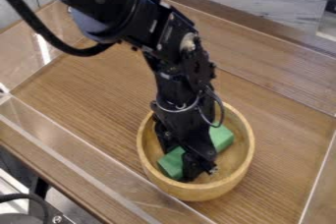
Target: Remove the green block from inside the brown bowl and put it on the table
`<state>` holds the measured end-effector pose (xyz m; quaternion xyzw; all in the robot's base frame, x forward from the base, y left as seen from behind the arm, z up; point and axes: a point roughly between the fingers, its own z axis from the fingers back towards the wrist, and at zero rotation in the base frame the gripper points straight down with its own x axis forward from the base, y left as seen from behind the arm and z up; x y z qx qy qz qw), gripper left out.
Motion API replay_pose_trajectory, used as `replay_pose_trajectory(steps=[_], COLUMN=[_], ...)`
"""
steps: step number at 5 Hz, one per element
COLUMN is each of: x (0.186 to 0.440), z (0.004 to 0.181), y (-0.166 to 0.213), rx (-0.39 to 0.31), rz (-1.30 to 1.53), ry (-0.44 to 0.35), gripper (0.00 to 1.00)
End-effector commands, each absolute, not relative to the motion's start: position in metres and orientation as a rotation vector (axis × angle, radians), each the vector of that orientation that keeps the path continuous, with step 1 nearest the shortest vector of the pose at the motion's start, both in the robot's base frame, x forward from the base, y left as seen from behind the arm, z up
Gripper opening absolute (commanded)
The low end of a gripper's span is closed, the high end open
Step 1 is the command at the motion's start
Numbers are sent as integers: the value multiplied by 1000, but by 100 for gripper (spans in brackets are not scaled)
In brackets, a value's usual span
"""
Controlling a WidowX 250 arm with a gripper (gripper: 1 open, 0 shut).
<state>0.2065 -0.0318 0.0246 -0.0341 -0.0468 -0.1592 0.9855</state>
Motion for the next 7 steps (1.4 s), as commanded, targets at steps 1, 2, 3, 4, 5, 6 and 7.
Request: replay_pose_trajectory(steps=[1, 2, 3, 4, 5, 6, 7], x=[209, 214, 219, 213, 207, 201, 195], z=[21, 23, 24, 24, 22, 20, 19], y=[-17, -25, -33, -37, -42, -45, -48], rx=[-66, -69, -73, -79, -84, -89, -96], rz=[-342, -291, -239, -211, -186, -160, -134], ry=[-92, -88, -85, -82, -78, -73, -68], gripper=[0, 0, 0, 0, 0, 0, 0])
